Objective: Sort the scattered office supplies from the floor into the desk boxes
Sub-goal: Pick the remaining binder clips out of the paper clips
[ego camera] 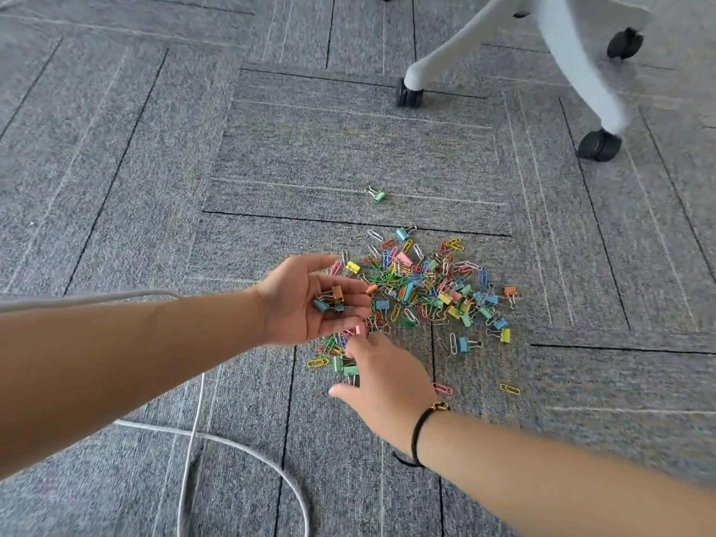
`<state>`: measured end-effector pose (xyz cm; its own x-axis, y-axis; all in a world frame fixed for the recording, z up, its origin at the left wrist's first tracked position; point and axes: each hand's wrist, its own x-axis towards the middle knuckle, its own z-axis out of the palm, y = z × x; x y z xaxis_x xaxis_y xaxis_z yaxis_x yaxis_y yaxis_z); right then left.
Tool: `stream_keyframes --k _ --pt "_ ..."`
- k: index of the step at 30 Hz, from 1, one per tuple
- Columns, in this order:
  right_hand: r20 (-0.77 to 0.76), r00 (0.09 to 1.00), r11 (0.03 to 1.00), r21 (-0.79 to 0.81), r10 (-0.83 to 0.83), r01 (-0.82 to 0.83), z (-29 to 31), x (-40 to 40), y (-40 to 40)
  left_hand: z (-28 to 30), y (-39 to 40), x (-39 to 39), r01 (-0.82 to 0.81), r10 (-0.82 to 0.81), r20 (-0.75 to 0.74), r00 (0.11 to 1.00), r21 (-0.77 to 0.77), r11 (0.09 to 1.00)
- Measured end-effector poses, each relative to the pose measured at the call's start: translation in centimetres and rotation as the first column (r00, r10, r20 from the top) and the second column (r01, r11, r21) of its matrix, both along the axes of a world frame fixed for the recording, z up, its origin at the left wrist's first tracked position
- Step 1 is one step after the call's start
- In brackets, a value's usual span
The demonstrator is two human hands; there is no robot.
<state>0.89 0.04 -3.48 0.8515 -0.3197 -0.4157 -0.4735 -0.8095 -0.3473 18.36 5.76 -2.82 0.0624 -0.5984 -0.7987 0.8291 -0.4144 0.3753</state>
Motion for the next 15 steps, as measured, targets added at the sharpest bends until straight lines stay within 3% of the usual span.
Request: stream_keyframes --k 6,15 --pt "-0.023 0.998 0.998 0.024 0.055 -0.054 -0.2 0.0 0.8 0.1 0.4 0.5 -0.006 0.006 0.008 1.0 0.007 1.0" --pt "-0.067 0.998 1.0 0.005 -0.006 0.006 0.3 -1.2 -1.4 -0.1 0.4 0.5 0.004 -0.004 0.024 1.0 0.014 1.0"
